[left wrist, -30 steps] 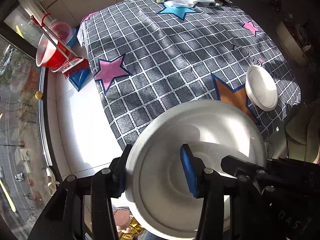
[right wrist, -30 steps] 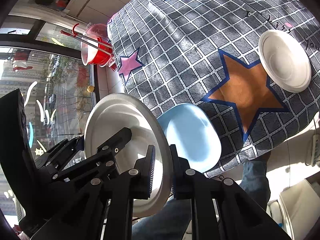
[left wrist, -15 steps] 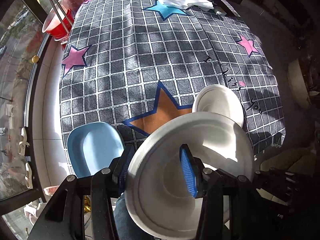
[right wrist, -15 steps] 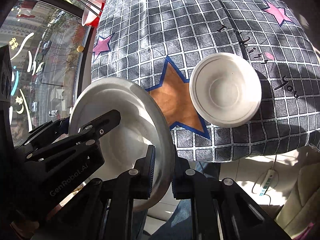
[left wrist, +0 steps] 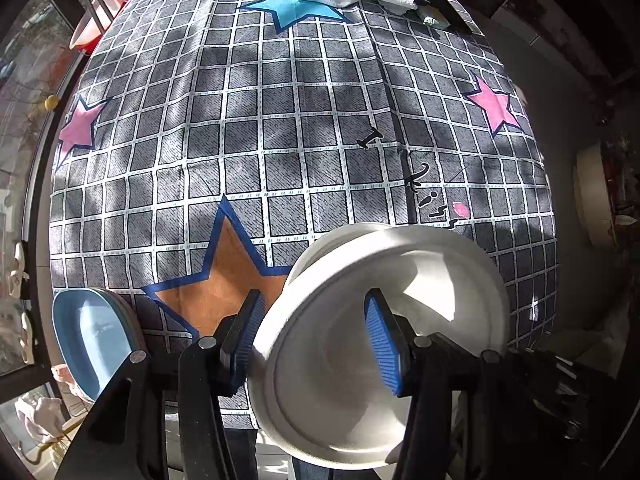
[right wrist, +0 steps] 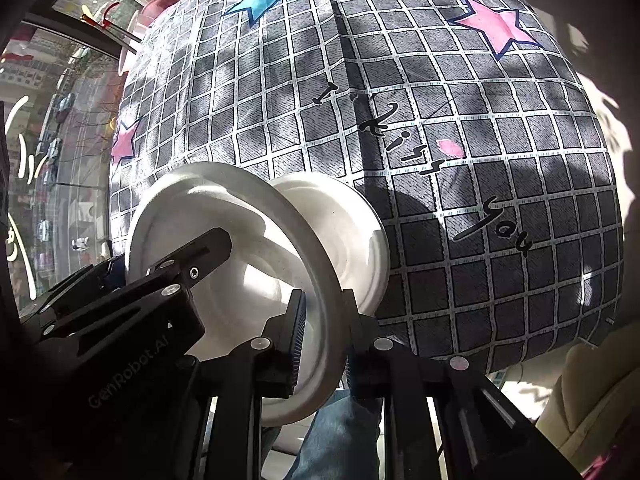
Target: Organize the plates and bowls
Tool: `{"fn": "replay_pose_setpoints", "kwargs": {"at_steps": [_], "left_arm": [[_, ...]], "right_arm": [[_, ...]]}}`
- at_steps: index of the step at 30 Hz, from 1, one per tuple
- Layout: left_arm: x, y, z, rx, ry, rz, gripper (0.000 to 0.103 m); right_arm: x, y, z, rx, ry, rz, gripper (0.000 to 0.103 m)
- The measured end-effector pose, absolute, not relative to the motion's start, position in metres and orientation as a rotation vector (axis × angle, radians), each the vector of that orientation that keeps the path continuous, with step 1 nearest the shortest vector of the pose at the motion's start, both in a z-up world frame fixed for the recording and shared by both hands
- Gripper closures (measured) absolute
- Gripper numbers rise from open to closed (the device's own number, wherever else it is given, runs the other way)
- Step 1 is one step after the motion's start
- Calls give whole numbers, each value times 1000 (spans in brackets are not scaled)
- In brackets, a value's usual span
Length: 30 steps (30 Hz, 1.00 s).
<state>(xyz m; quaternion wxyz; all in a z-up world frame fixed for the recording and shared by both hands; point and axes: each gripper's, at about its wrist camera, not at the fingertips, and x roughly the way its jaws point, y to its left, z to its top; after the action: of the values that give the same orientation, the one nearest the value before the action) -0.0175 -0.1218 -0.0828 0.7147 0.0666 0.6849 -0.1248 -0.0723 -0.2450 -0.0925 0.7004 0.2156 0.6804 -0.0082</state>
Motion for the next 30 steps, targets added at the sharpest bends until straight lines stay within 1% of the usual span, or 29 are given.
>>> {"fn": "replay_pose_setpoints", "kwargs": {"at_steps": [2, 5, 9, 10, 11, 12, 13, 14, 16, 17, 19, 22, 26, 30], "left_arm": [[-18, -122, -85, 182, 1509, -257, 34], [-23, -119, -81, 254, 1479, -246, 24], [-33, -107, -74, 289, 1498, -263, 23], [-36, -104, -72, 291, 1503, -266, 23], [-39, -101, -69, 294, 1500, -266, 20], [-42, -98, -66, 299, 1496, -270, 17], [-45, -95, -62, 310, 1492, -274, 12], [-47, -93, -59, 323, 1489, -273, 9], [-50, -90, -57, 339, 1502, -277, 0], [-51, -89, -56, 329, 1519, -288, 0], [-51, -88, -57, 303, 1549, -318, 0], [-50, -89, -50, 310, 1527, -316, 0], [-47, -87, -41, 330, 1492, -290, 0], [-44, -82, -35, 333, 1471, -265, 0]], "right_arm": [[-68, -248, -100, 443, 1525, -35, 84], [-65, -250, -108, 376, 1542, -48, 84], [-64, -255, -113, 348, 1557, -43, 83], [-64, -257, -112, 345, 1556, -44, 62], [-65, -258, -109, 339, 1545, -51, 22], [-67, -260, -105, 321, 1524, -71, 13], [-70, -262, -100, 299, 1498, -83, 7], [-71, -262, -96, 296, 1485, -70, 7], [-76, -264, -91, 306, 1483, -57, 7], [-78, -263, -88, 304, 1477, -60, 1], [-84, -261, -82, 259, 1454, -77, 1], [-90, -250, -78, 142, 1459, -96, 1], [-97, -247, -77, 206, 1488, -80, 1], [-97, -248, -77, 182, 1496, -104, 1]]}}
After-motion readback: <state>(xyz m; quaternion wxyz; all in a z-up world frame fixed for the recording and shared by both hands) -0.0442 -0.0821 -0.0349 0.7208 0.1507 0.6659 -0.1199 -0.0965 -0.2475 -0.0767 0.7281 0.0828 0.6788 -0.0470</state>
